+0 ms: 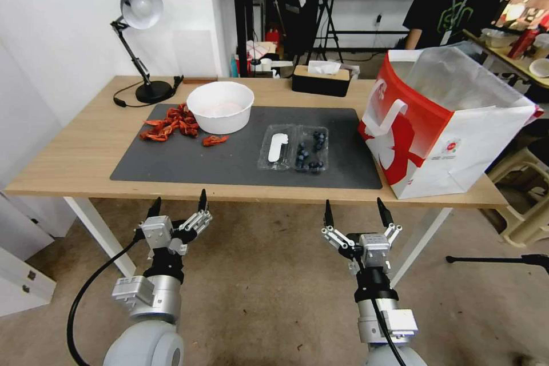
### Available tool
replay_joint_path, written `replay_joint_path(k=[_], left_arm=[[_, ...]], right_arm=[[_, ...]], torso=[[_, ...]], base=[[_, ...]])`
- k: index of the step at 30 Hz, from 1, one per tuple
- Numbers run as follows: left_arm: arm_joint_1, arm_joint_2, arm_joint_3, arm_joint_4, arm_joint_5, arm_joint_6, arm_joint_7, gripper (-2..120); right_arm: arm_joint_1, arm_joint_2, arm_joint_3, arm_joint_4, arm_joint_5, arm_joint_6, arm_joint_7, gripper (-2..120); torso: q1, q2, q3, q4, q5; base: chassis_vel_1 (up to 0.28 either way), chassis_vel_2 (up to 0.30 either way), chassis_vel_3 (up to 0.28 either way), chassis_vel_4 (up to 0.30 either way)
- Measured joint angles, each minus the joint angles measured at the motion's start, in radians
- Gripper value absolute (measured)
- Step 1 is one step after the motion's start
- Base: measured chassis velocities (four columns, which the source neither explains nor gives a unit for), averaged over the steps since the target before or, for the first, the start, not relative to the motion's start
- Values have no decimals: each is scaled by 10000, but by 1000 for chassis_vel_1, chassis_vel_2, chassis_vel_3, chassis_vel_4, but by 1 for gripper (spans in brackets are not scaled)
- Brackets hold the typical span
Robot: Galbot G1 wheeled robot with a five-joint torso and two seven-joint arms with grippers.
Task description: Close the takeout container lid, then place the container into the takeout bag.
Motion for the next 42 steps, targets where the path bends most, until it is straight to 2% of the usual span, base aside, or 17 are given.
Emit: replay_joint_path(k=[4,8,10,11,14,15,18,19,21,22,23,26,27,29,30,33,42], left_arm=[[-127,389,264,172,-308,-308,-108,100],[-443,1099,779,487,-1249,-867,-337,100],[-767,1805,1339,601,-2559,-1140,-435,100],[-767,1805,1339,601,-2559,-1140,-435,100],[-1625,2548,2103,651,-4703,-795,-717,100],[-1625,2548,2103,651,-4703,-795,-717,100],[-2455,3026,2757,696,-6738,-302,-1342,100],[-2455,3026,2757,696,-6738,-302,-1342,100],[-2838,3237,3140,728,-7807,-107,-1695,100],[-3239,3367,3514,776,-8794,53,-2094,100],[-3239,3367,3514,776,-8794,53,-2094,100],[-3925,3365,3989,872,-10448,351,-2715,100],[-3925,3365,3989,872,-10448,351,-2715,100],[-4696,3218,4405,1016,-11650,552,-3298,100],[-4696,3218,4405,1016,-11650,552,-3298,100],[-5876,2950,4823,1373,-12841,657,-4096,100],[-7526,2411,5284,2525,-13959,608,-5202,100]], right_arm=[[17,19,86,-75,52,-17,19,100],[28,-42,116,-117,171,-34,23,100],[144,-151,112,-242,284,-45,23,100],[144,-151,112,-242,284,-45,23,100],[100,-129,151,-324,317,-39,41,100],[100,-129,151,-324,317,-39,41,100],[46,-54,267,-377,317,-33,54,100],[46,-54,267,-377,317,-33,54,100],[40,-20,331,-402,316,-30,55,100],[39,7,390,-430,327,-30,55,100],[39,7,390,-430,327,-30,55,100],[22,72,501,-478,346,-33,55,100],[22,72,501,-478,346,-33,55,100],[-55,118,610,-496,346,-38,55,100],[-55,118,610,-496,346,-38,55,100],[-156,174,786,-498,342,-41,56,100],[-226,238,1083,-481,341,-77,67,100]], torso=[[0,0,0,1,0],[0,0,0,-2,-2],[1,-1,0,3,0],[1,-1,0,3,0],[1,0,0,-2,-1],[1,0,0,-2,-1],[1,-1,1,-2,2],[1,-1,1,-2,2],[0,-1,0,-1,1],[0,-1,1,0,0],[0,-1,1,0,0],[1,-1,1,-1,2],[1,-1,1,-1,2],[0,-1,1,-1,1],[0,-1,1,-1,1],[1,-2,1,-3,1],[0,-1,2,-1,1]], base=[[0,0,0,0],[0,0,0,0],[0,0,0,0],[0,0,0,0],[0,0,0,0],[0,0,0,0],[0,0,0,0],[0,0,0,0],[0,0,0,0],[0,0,0,0],[0,0,0,0],[0,0,0,0],[0,0,0,0],[0,0,0,0],[0,0,0,0],[0,0,0,0],[0,0,0,0]])
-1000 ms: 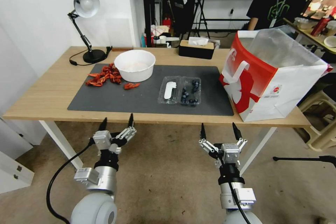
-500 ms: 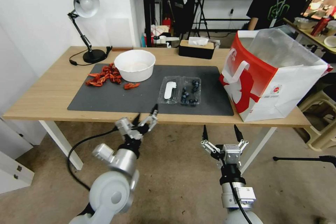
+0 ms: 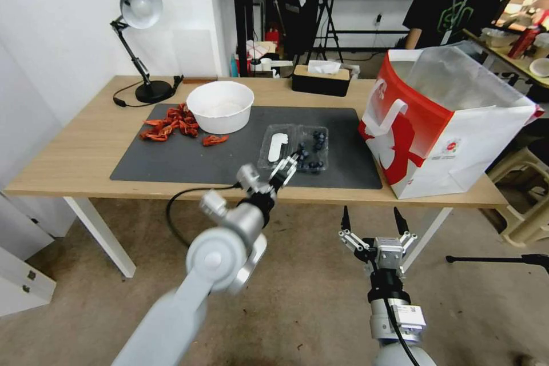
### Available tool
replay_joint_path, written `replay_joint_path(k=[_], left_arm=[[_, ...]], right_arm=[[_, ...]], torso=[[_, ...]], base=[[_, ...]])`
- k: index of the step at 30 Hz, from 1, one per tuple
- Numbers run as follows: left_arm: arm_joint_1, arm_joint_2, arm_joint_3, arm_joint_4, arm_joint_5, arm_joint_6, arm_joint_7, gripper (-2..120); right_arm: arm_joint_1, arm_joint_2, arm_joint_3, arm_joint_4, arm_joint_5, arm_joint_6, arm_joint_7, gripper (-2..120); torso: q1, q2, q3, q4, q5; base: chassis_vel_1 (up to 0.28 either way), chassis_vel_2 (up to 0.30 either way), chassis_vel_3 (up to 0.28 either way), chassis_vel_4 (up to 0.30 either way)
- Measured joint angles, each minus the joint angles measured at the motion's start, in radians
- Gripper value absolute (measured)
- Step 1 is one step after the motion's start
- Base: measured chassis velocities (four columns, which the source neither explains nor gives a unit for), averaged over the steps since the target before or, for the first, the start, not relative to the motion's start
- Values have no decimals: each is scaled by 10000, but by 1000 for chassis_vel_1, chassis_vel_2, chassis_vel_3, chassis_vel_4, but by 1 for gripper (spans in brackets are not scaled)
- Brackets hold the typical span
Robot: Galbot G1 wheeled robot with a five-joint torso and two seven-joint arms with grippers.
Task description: Close the takeout container lid, then place the container into the takeout bag.
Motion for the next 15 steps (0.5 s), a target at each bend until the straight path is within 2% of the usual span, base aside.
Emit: replay_joint_path(k=[2,5,8,15], left_arm=[[-321,-161,25,424,-203,-5,-314,100],[-479,-235,26,660,-240,-38,-405,100],[-816,-349,26,1221,-320,-58,-682,100],[-1073,-445,-12,1789,-318,-121,-804,100]], right_arm=[[12,21,55,19,6,-29,10,100],[25,30,79,23,16,-40,14,100],[98,55,113,25,55,-85,33,100],[269,41,119,19,138,-154,38,100]], torso=[[0,-1,0,0,0],[0,0,0,0,0],[0,0,0,0,0],[-1,0,0,0,0]], base=[[0,0,0,0],[0,0,0,0],[0,0,0,0],[0,0,0,0]])
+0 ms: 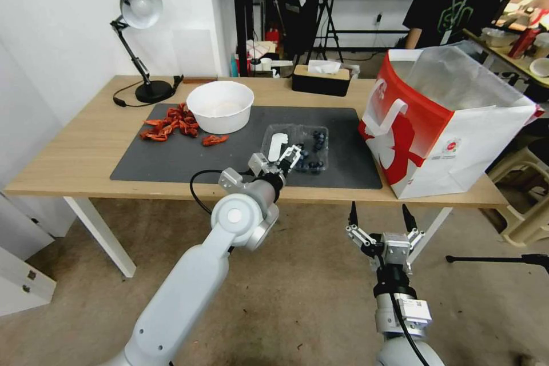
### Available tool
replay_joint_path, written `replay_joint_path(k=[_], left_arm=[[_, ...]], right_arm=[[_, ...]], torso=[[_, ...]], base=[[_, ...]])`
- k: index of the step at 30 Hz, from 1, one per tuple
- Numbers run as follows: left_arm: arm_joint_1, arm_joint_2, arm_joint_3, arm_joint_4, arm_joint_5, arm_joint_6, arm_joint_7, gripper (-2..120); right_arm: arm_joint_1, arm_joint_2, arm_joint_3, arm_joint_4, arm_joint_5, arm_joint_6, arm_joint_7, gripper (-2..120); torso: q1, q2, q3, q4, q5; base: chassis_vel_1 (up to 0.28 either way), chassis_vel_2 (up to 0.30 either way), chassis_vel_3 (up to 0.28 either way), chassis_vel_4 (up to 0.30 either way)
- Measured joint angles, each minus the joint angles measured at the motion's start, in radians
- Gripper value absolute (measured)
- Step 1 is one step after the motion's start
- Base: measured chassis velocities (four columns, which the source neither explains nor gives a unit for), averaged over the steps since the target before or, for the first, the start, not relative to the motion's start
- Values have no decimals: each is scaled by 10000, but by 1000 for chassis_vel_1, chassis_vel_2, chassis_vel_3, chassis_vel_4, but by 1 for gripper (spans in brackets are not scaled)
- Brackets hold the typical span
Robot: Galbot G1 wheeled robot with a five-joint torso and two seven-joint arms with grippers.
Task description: Close the takeout container lid, then place the container into the takeout bag.
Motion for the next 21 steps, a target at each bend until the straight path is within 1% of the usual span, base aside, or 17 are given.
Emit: replay_joint_path(k=[2,11,14,15,18,19,21], left_arm=[[-58,-25,-27,158,65,-52,5,100],[-149,23,-56,380,405,-198,206,100],[-159,104,-39,495,825,-325,481,100],[-159,104,-39,495,825,-325,481,100],[-87,202,18,512,1321,-488,937,100],[-87,202,18,512,1321,-488,937,100],[-19,279,83,505,1664,-661,1294,100]], right_arm=[[48,-2,-6,-10,19,-17,4,100],[94,-7,-39,-46,41,-21,8,100],[101,11,-67,-51,41,-12,9,100],[101,11,-67,-51,41,-12,9,100],[90,27,-89,-51,26,9,8,100],[90,27,-89,-51,26,9,8,100],[72,43,-95,-51,9,18,6,100]], torso=[[-1,0,0,0,0],[0,1,-2,0,-1],[0,0,-2,0,0],[0,0,-2,0,0],[0,0,-2,0,-1],[0,0,-2,0,-1],[0,0,-2,0,-1]], base=[[0,0,0,0],[0,0,0,0],[0,0,0,0],[0,0,0,0],[0,0,0,0],[0,0,0,0],[0,0,0,0]])
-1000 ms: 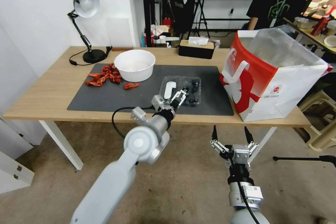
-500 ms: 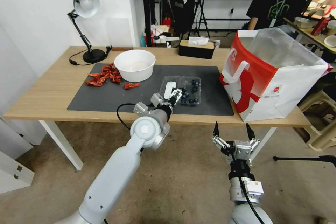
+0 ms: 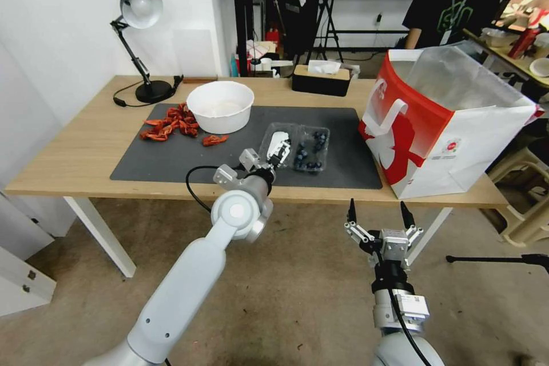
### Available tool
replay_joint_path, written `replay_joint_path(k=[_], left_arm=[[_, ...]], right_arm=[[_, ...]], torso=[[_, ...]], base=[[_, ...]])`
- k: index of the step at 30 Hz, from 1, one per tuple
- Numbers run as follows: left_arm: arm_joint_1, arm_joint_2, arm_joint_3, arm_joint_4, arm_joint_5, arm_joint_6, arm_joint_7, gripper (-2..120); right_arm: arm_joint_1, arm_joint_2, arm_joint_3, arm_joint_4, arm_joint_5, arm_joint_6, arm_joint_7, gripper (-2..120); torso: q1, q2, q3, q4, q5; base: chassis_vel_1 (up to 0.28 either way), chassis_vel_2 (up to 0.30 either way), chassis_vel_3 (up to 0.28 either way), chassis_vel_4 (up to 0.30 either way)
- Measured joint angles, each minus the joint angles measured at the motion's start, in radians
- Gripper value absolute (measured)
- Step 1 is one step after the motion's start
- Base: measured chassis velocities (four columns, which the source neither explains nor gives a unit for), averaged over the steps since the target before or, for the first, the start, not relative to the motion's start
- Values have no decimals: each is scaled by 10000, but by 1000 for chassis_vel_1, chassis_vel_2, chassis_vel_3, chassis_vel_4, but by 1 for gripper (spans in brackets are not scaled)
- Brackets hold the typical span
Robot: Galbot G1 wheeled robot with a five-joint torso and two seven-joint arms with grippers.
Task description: Close the takeout container lid, then place the container into the takeout bag.
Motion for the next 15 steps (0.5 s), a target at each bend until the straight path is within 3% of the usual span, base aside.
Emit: replay_joint_path(k=[9,12,15], left_arm=[[151,222,359,-121,1297,-728,1293,100],[164,323,554,-162,1845,-1113,2003,100],[161,383,645,-222,1981,-1206,2262,100]], right_arm=[[-53,18,-10,4,-59,46,-13,100],[-60,17,-4,7,-87,64,-22,100],[-66,26,-2,7,-104,74,-25,100]], torso=[[0,0,0,-1,0],[0,0,0,0,1],[0,1,0,0,1]], base=[[0,0,0,0],[0,0,0,0],[0,0,0,0]])
